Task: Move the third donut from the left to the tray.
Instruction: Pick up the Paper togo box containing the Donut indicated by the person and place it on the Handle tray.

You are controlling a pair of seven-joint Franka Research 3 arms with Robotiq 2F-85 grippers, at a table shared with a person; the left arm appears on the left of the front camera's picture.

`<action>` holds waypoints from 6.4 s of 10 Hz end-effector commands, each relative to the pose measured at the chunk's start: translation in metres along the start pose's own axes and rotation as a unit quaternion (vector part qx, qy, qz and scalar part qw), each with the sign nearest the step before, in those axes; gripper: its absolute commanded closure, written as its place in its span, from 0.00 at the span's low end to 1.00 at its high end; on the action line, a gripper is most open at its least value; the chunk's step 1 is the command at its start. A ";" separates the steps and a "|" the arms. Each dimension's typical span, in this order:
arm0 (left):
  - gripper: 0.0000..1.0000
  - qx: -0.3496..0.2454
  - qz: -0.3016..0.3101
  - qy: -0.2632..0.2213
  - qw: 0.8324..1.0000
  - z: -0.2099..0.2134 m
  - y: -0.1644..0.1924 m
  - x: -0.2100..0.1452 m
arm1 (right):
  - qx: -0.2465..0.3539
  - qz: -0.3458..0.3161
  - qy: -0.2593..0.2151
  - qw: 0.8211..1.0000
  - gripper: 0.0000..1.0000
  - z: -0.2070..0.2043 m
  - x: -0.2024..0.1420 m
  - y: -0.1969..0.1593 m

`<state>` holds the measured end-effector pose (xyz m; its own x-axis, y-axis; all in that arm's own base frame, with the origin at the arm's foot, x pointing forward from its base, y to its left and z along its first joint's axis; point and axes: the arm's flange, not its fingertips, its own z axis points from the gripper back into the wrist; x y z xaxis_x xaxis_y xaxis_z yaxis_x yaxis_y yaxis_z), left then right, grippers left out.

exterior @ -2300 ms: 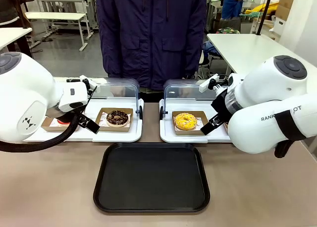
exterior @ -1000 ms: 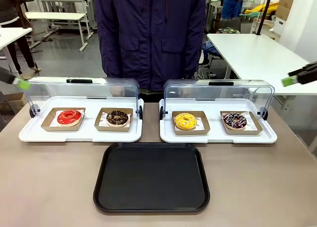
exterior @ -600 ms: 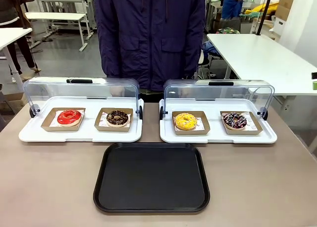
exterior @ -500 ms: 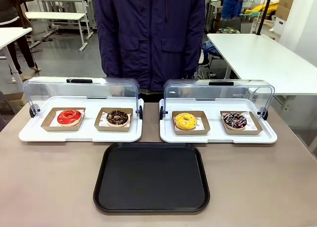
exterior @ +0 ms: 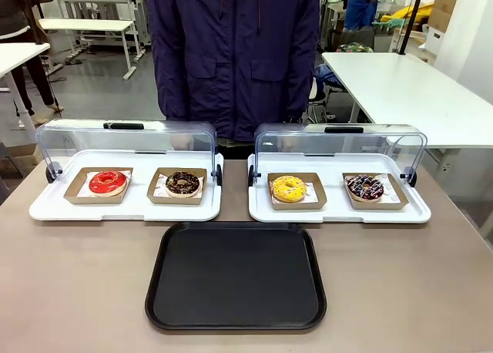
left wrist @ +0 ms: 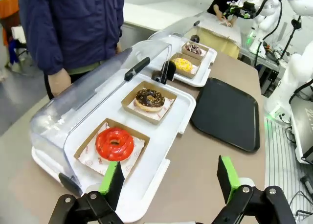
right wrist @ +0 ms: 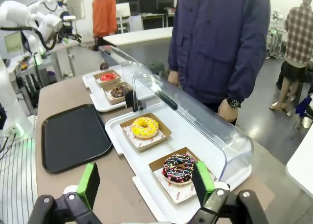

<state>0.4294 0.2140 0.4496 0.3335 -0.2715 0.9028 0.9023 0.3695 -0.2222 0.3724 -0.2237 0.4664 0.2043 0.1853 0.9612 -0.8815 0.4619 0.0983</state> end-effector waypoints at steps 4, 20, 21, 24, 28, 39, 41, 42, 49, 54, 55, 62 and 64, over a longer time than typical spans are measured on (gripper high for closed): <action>0.00 -0.003 -0.016 -0.010 1.000 -0.004 -0.002 -0.007 | -0.001 -0.001 0.001 1.000 0.00 0.001 -0.001 -0.001; 0.00 -0.003 -0.016 -0.010 1.000 -0.004 -0.002 -0.007 | -0.001 -0.001 0.001 1.000 0.00 0.001 -0.001 -0.001; 0.00 -0.003 -0.016 -0.010 1.000 -0.004 -0.002 -0.007 | -0.001 -0.001 0.001 1.000 0.00 0.001 -0.001 -0.001; 0.00 -0.003 -0.016 -0.010 1.000 -0.004 -0.002 -0.007 | -0.001 -0.001 0.001 1.000 0.00 0.001 -0.001 -0.001; 0.00 -0.003 -0.016 -0.010 1.000 -0.004 -0.002 -0.007 | -0.001 -0.001 0.001 1.000 0.00 0.001 -0.001 -0.001; 0.00 -0.003 -0.016 -0.010 1.000 -0.004 -0.002 -0.007 | -0.001 -0.001 0.001 1.000 0.00 0.001 -0.001 -0.001; 0.00 -0.003 -0.016 -0.010 1.000 -0.004 -0.002 -0.007 | -0.001 -0.001 0.001 1.000 0.00 0.001 -0.001 -0.001; 0.00 -0.003 -0.016 -0.010 1.000 -0.004 -0.002 -0.007 | -0.001 -0.001 0.001 1.000 0.00 0.001 -0.001 -0.001; 0.00 -0.003 -0.016 -0.010 1.000 -0.004 -0.002 -0.007 | -0.001 -0.001 0.001 1.000 0.00 0.001 -0.001 -0.001; 0.00 -0.003 -0.016 -0.010 1.000 -0.004 -0.002 -0.007 | -0.001 -0.001 0.001 1.000 0.00 0.001 -0.001 -0.001; 0.00 -0.003 -0.016 -0.010 1.000 -0.004 -0.002 -0.007 | -0.001 -0.001 0.001 1.000 0.00 0.001 -0.001 -0.001; 0.00 -0.003 -0.016 -0.010 1.000 -0.004 -0.002 -0.007 | -0.001 -0.001 0.001 1.000 0.00 0.001 -0.001 -0.001; 0.00 -0.003 -0.016 -0.010 1.000 -0.004 -0.002 -0.007 | -0.001 -0.001 0.001 1.000 0.00 0.001 -0.001 -0.001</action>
<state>0.4260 0.2113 0.4395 0.2888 -0.2612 0.9211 0.9161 0.3548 -0.1867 0.3712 -0.2254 0.4655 0.2206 0.1985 0.9550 -0.8779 0.4670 0.1058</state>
